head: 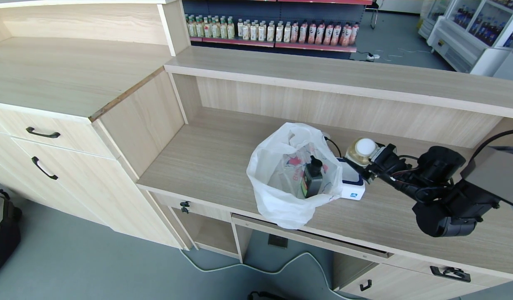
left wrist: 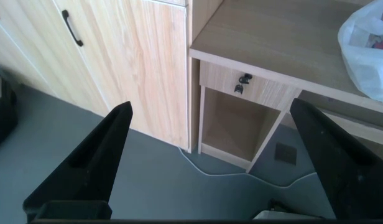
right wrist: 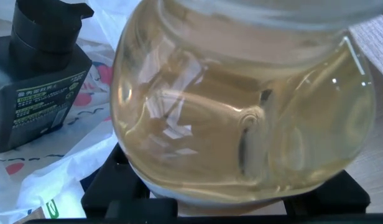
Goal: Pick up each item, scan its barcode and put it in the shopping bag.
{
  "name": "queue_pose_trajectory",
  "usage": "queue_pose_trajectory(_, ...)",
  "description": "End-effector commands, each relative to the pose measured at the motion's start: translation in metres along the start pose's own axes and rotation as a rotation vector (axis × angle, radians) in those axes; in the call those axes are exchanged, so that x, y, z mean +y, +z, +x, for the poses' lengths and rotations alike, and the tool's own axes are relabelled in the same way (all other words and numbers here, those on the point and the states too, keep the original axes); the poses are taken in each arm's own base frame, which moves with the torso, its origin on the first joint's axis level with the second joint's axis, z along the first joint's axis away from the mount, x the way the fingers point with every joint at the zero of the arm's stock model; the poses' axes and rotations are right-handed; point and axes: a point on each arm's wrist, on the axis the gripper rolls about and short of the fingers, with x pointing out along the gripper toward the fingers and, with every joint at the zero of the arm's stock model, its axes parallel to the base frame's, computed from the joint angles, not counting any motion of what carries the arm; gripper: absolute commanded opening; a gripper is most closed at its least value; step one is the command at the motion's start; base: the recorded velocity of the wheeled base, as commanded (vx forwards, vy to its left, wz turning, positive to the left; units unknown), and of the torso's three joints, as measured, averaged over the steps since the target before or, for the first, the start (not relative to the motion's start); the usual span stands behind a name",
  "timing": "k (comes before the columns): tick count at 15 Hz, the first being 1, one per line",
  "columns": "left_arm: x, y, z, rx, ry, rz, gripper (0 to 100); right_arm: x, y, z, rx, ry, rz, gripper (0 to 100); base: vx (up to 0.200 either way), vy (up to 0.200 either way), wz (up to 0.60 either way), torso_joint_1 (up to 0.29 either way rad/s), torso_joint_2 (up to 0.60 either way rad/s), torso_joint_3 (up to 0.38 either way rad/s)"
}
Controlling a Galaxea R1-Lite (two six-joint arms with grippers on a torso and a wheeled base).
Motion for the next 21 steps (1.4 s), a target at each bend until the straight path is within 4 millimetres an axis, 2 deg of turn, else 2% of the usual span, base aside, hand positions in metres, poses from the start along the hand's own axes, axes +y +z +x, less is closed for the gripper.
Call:
queue_pose_trajectory(1, 0.000, 0.000, 0.000, -0.001, 0.000, -0.001, 100, 0.004, -0.004, 0.000, 0.008, 0.008, 0.006, 0, 0.000, 0.000, 0.00, 0.000, 0.00, 0.000)
queue_pose_trajectory(18, 0.000, 0.000, 0.000, -0.001, 0.000, -0.001, 100, 0.006, -0.013, 0.018, -0.026, -0.011, -0.009, 0, 0.000, 0.000, 0.00, 0.000, 0.00, 0.000)
queue_pose_trajectory(20, 0.000, 0.000, 0.000, -0.001, 0.000, -0.001, 100, -0.006, -0.005, 0.019, -0.047, -0.039, -0.006, 0, 0.000, 0.000, 0.00, 0.000, 0.00, 0.000)
queue_pose_trajectory(21, 0.000, 0.000, 0.000, -0.001, 0.000, -0.001, 100, -0.020, 0.008, 0.021, -0.080, -0.067, 0.005, 0, 0.000, 0.000, 0.00, 0.000, 0.00, 0.000)
